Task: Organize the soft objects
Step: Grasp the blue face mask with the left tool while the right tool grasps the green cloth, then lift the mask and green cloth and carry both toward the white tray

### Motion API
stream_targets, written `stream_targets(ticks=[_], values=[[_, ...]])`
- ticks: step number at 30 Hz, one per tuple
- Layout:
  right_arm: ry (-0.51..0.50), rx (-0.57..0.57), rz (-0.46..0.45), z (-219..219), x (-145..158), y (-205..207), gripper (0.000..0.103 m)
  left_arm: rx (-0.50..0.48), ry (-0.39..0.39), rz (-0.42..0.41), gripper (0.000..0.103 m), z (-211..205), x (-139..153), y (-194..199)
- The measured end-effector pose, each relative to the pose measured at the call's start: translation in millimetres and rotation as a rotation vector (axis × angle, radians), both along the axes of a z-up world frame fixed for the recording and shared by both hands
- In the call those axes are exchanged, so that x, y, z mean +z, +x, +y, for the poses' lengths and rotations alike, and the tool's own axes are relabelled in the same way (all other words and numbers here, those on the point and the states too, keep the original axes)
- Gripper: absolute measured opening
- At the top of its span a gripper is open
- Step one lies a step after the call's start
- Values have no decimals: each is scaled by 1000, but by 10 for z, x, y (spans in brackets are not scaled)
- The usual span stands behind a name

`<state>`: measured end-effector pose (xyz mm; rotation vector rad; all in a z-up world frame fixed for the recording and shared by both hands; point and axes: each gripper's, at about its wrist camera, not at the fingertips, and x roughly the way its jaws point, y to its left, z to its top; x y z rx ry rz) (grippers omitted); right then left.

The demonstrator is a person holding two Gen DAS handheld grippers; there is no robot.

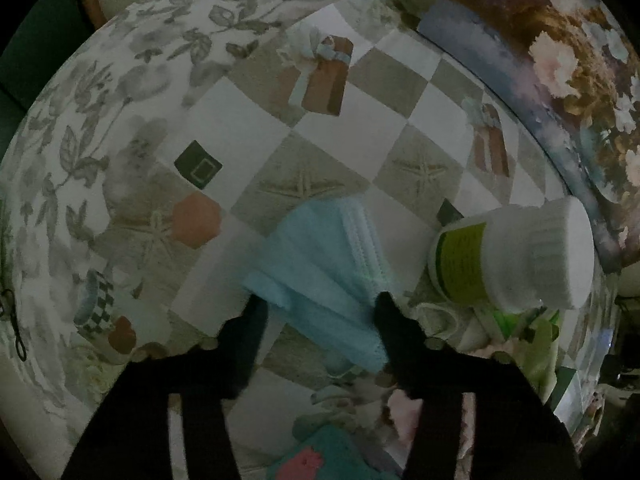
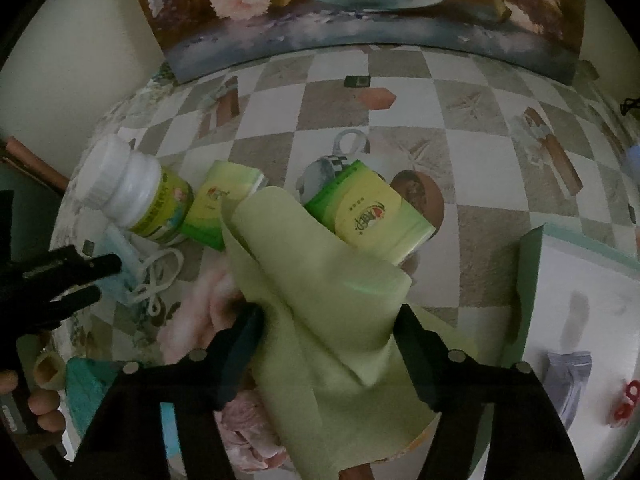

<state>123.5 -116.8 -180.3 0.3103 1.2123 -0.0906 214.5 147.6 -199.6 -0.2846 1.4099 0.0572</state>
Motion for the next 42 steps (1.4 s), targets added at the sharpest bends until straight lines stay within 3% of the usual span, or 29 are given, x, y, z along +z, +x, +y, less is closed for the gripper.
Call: stream_targets(ticks=[7,10,15,20,24,34,42], values=[[44,-7,-15,-48,17,-49,47,-16,6,-8,26,-53,-1,-10],[64,-18,-26,-92,46,-72,39,-9,3,-19,20,-35,46,-42],[87,-33,-41,-160,97,-120,27,-7,-12,-42,18,-5,150,-94],[120,-59,-60,-259,166,-172,21,-15,-24,-65,15,-6,242,-129],[132,-69,-73,-299,210,-198,19,-20,-51,-83,14,-9,332,-153],[155,-88,-149,-400,490,-315,16,-28,-30,-150,14,-61,665,-247],[176,-86,-161,-407,527,-383,12,-47,-13,-179,14,-219,848,-327]])
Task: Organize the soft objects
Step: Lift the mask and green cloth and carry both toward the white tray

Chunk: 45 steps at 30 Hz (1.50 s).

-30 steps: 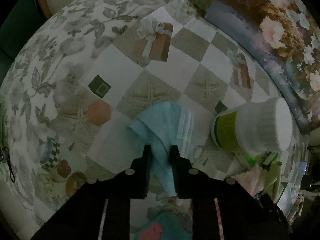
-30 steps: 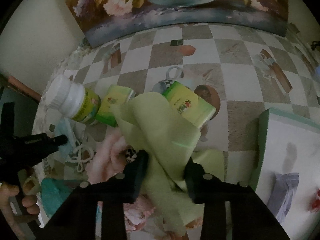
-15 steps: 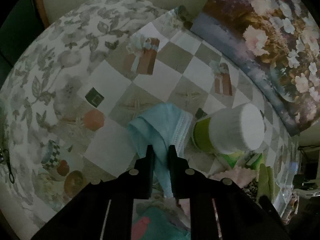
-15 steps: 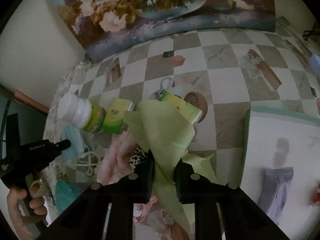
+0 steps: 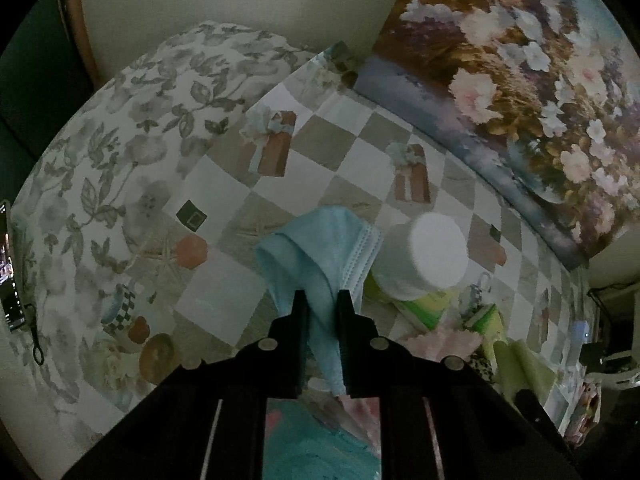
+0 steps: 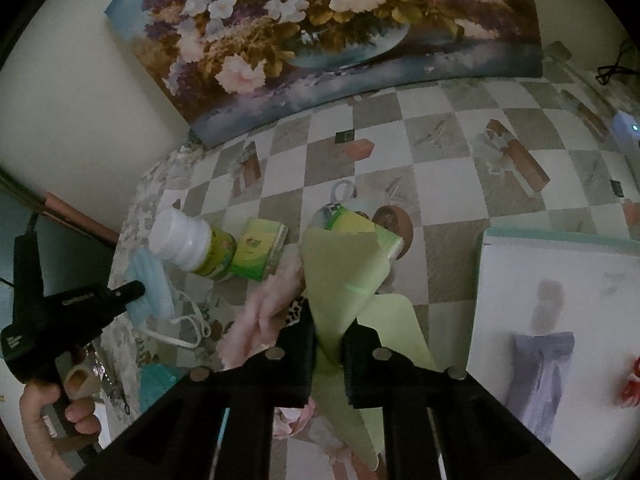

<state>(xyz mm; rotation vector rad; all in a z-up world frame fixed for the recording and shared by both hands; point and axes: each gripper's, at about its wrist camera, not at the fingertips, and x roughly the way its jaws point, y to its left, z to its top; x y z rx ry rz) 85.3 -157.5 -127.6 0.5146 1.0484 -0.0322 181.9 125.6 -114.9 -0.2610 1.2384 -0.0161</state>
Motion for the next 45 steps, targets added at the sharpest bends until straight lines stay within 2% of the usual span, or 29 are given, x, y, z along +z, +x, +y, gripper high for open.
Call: stream_targets(ticks=[6,12,18,22,29,38,45], values=[[21,-5,-16,-24,41,-64,10,-9,-8,-3,14,-124,56,-97],[38,-15,-74,-65,239,-173,10,-27,-25,-34,14,-238,203,-232],[50,-33,-122,-109,416,-314,10,-52,-17,-91,14,-357,421,-404],[49,-47,-156,-146,537,-428,10,-72,-39,-129,14,-431,551,-500],[43,-75,-189,-255,647,-572,10,-94,-59,-157,14,-550,673,-598],[11,-188,-188,-628,728,-751,10,-170,-60,-208,14,-934,865,-789],[-51,-316,-173,-1048,773,-925,10,-248,-82,-209,14,-1324,900,-925]])
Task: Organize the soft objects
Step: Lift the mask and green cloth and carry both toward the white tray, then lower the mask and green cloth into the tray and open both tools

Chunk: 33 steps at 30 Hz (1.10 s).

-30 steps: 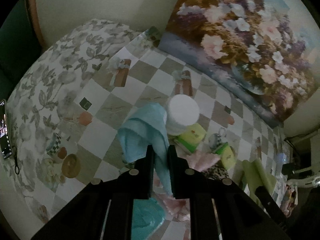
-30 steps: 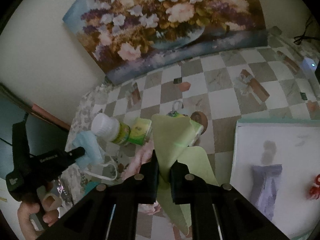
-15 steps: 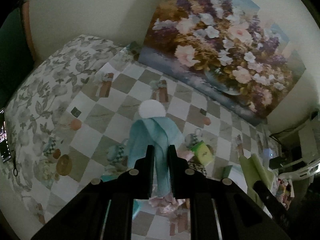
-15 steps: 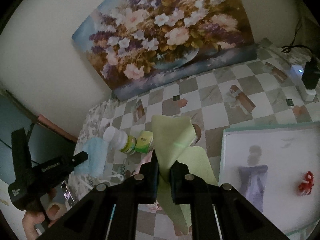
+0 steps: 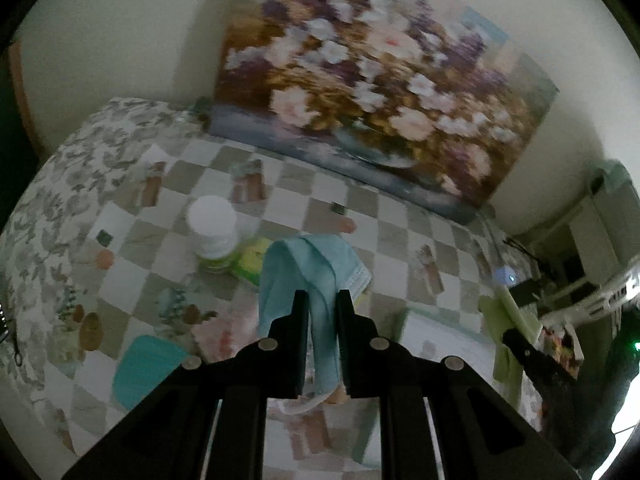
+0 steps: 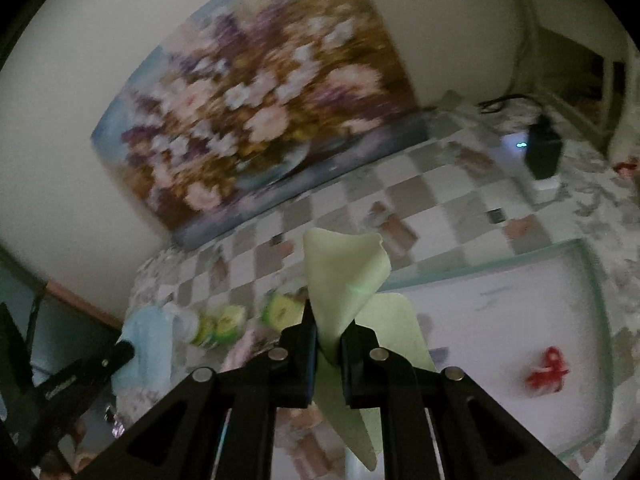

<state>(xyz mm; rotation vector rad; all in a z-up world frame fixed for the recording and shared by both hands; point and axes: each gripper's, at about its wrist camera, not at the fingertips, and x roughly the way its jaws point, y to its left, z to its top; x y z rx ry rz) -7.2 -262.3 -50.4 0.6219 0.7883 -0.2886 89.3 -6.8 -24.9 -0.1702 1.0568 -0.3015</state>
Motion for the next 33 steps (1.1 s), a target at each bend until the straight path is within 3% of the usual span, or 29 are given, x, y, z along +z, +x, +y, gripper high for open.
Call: stream_targets(ticks=[10,21,27,33], values=[[-73,-170,62,-573,-9,-330,10,-167,-40,15,14,-734,-39,-177],[-56,-329,106,-1163,-96,-702,10,-351,-51,8,14,-1413,-220,-336],[-51,-327,157,-1226,-287,-633,10,-385,-56,47,14,-1637,-534,-277],[4,-275,264,-1219,-761,-434,10,-350,-89,168,14,-1675,-1019,-86]])
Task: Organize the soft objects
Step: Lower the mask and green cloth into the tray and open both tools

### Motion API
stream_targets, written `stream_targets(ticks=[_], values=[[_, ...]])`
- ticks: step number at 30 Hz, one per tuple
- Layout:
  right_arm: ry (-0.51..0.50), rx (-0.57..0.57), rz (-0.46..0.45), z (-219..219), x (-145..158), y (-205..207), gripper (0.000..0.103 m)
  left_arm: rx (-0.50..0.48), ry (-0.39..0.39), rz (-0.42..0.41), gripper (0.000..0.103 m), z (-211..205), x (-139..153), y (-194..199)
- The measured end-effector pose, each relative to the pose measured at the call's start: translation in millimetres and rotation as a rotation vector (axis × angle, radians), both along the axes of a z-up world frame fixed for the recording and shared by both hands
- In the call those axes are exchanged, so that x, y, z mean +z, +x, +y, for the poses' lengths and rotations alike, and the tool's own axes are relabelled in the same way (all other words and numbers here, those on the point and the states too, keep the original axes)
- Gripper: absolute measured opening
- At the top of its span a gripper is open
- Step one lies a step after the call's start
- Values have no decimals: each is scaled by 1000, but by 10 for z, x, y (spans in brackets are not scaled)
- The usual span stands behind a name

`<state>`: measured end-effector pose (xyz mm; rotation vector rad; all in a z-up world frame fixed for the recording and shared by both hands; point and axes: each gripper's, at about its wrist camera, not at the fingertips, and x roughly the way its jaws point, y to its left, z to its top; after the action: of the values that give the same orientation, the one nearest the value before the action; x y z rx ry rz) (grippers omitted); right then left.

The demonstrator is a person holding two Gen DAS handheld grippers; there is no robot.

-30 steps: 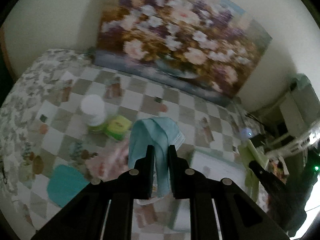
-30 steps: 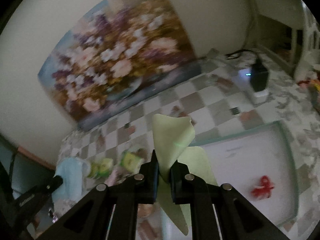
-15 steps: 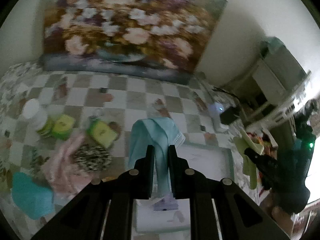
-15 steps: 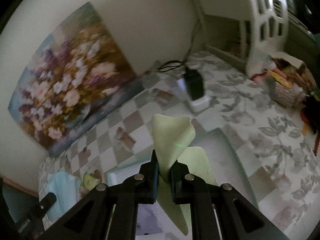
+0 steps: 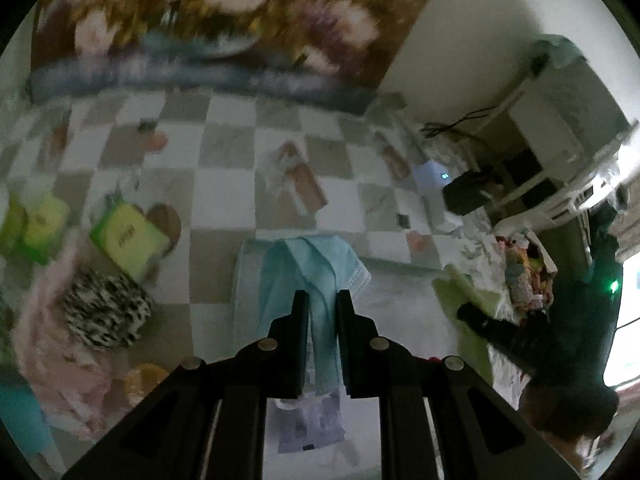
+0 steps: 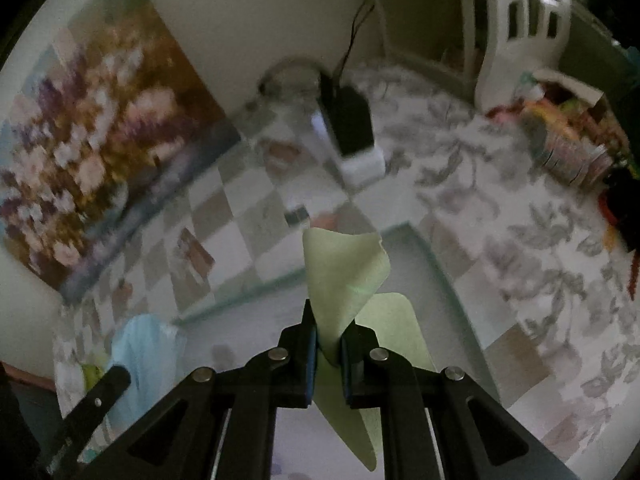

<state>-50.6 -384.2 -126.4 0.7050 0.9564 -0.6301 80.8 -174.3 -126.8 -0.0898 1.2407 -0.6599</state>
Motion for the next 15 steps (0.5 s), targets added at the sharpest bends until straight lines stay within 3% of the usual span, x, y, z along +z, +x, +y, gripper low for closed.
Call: stream_targets(ticks=[8,15], values=[[84,33,115,51,-522,97,10,9,95,60,14,-83,-477,54],[91,43,138,97,-579,87,11,5,157,54,14,-108,-596,41]])
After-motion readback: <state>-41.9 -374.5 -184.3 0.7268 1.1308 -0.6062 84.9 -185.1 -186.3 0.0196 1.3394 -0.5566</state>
